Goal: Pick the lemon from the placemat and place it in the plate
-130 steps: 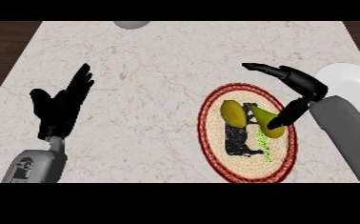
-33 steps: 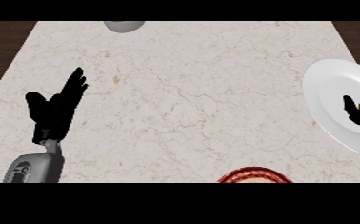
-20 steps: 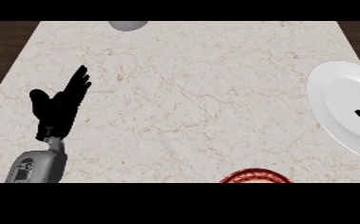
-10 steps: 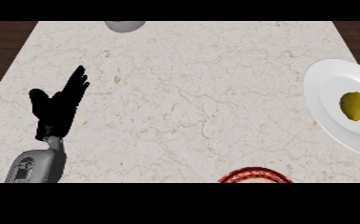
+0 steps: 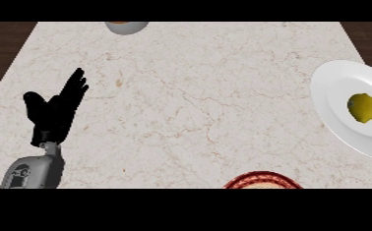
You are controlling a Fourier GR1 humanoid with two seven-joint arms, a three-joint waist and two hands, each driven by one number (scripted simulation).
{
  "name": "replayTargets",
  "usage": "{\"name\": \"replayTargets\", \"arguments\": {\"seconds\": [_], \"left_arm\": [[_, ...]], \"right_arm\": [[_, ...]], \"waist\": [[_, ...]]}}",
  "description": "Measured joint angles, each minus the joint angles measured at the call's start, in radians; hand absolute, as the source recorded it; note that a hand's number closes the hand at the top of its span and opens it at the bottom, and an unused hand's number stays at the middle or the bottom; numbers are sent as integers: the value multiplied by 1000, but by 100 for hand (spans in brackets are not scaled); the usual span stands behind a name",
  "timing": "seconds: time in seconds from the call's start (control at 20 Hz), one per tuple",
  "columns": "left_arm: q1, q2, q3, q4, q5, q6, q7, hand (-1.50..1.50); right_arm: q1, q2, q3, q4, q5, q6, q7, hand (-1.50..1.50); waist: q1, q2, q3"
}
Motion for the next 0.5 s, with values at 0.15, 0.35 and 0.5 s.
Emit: {"name": "replayTargets", "arguments": {"seconds": [0.15, 0.35, 0.5], "left_arm": [[-4, 3, 2, 5, 2, -7, 2, 0], [-1, -14, -8, -5, -9, 1, 1, 0], [3, -21, -14, -7, -13, 0, -7, 0]], "right_arm": [[6, -47, -20, 45, -49, 90, 51, -150], [28, -76, -17, 95, -72, 104, 29, -150], [31, -106, -12, 141, -75, 94, -5, -150]], "waist": [[5, 3, 1], [12, 5, 1], [16, 7, 3]]}}
